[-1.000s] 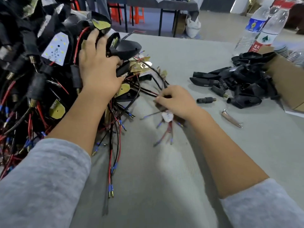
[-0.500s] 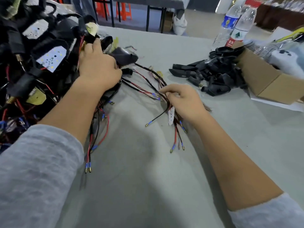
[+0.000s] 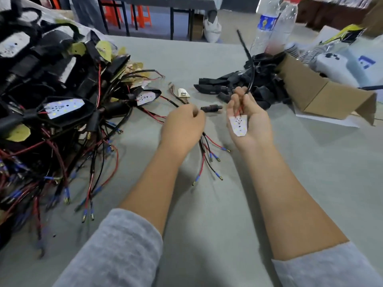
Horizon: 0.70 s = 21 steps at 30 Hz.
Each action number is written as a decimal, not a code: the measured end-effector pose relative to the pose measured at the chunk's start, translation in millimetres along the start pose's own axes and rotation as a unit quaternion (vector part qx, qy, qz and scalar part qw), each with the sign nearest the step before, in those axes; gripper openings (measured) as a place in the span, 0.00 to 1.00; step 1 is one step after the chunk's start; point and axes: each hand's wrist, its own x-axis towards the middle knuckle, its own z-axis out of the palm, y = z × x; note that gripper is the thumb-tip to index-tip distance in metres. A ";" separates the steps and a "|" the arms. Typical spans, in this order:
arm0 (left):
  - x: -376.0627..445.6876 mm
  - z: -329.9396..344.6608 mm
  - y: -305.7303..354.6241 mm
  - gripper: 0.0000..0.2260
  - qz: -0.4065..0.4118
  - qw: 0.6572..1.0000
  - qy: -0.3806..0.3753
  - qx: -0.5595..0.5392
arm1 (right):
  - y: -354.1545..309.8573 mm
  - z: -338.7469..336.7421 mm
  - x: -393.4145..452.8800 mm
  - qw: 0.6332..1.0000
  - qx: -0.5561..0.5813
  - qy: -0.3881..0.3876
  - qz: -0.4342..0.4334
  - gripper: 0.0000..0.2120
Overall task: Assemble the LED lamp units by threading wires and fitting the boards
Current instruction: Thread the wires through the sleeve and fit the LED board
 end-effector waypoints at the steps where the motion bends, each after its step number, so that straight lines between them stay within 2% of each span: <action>1: -2.1 3.1 -1.7 0.12 -0.005 1.000 0.005 -0.026 | -0.5 -0.1 0.5 1.000 -0.022 -0.005 0.009 0.09; 5: -0.9 2.3 -6.8 0.14 -0.054 0.988 0.024 -0.143 | 6.4 3.4 -1.0 0.987 -0.157 0.000 0.032 0.09; 8: 4.2 -2.1 -12.0 0.12 -0.079 0.969 0.006 -0.234 | 12.9 8.3 -5.7 0.965 -0.246 -0.036 0.085 0.08; 12: 8.8 -4.9 -12.2 0.17 -0.100 0.939 0.006 -0.330 | 19.0 12.5 -15.4 0.883 -0.437 -0.126 0.113 0.10; 15: 6.0 -9.1 -11.7 0.14 -0.092 0.912 0.003 -0.400 | 22.7 13.7 -20.8 0.826 -0.515 -0.185 0.136 0.11; 18: 2.8 -14.5 -10.3 0.10 -0.061 0.892 0.008 -0.448 | 24.2 15.7 -24.6 0.825 -0.497 -0.223 0.154 0.09; 21: 2.6 -17.6 -8.0 0.11 -0.059 0.873 0.046 -0.481 | 24.8 15.8 -22.3 0.842 -0.494 -0.182 0.115 0.16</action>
